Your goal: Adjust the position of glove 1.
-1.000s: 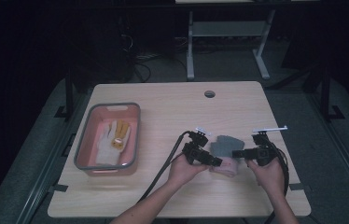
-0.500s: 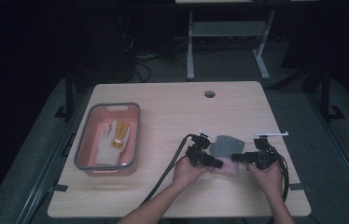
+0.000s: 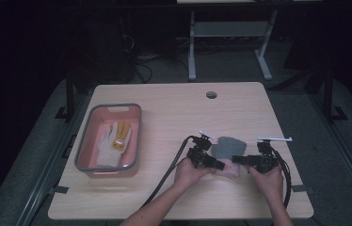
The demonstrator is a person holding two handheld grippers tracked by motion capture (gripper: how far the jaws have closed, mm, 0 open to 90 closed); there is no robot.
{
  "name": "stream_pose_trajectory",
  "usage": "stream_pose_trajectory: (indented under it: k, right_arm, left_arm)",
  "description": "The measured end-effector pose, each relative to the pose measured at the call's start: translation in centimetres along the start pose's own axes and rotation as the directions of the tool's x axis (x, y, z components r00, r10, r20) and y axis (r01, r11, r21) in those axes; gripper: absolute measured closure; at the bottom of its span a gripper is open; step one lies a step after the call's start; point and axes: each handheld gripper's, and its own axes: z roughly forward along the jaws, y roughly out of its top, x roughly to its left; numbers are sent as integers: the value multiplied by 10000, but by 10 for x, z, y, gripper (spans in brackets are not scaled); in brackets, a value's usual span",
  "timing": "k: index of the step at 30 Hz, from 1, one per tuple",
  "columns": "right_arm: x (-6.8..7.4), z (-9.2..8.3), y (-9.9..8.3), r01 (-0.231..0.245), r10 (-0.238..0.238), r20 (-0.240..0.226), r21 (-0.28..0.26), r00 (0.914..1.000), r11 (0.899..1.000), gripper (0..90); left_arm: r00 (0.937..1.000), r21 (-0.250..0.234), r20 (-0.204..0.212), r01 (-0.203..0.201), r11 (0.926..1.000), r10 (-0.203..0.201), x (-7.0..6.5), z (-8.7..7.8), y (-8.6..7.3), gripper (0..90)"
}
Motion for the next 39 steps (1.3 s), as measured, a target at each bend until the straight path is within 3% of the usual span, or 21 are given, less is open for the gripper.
stream_pose_trajectory:
  k: [8,14,20,27,39]
  right_arm:
    - [-2,4,-5,-549,537,-511,-223,9973,9982,628]
    - [-5,5,-5,-690,671,-850,-204,9941,9974,687]
    - [-2,3,-6,-438,412,-886,-277,9952,9987,737]
    - [-2,-1,-9,-576,526,-1257,-369,9907,9977,756]
    - [17,-8,-7,-135,49,-1469,-579,9891,9982,760]
  left_arm:
    - [9975,-164,505,512,9986,-503,6,0,-2,530]
    - [9885,-375,1096,1085,9934,-1038,15,1,-5,578]
    - [9865,-569,1284,1094,9924,-1014,15,-1,-6,631]
    - [9804,-668,1570,1304,9892,-1186,17,-3,-10,642]
    - [9789,-865,1742,1233,9886,-1068,20,-18,-15,644]
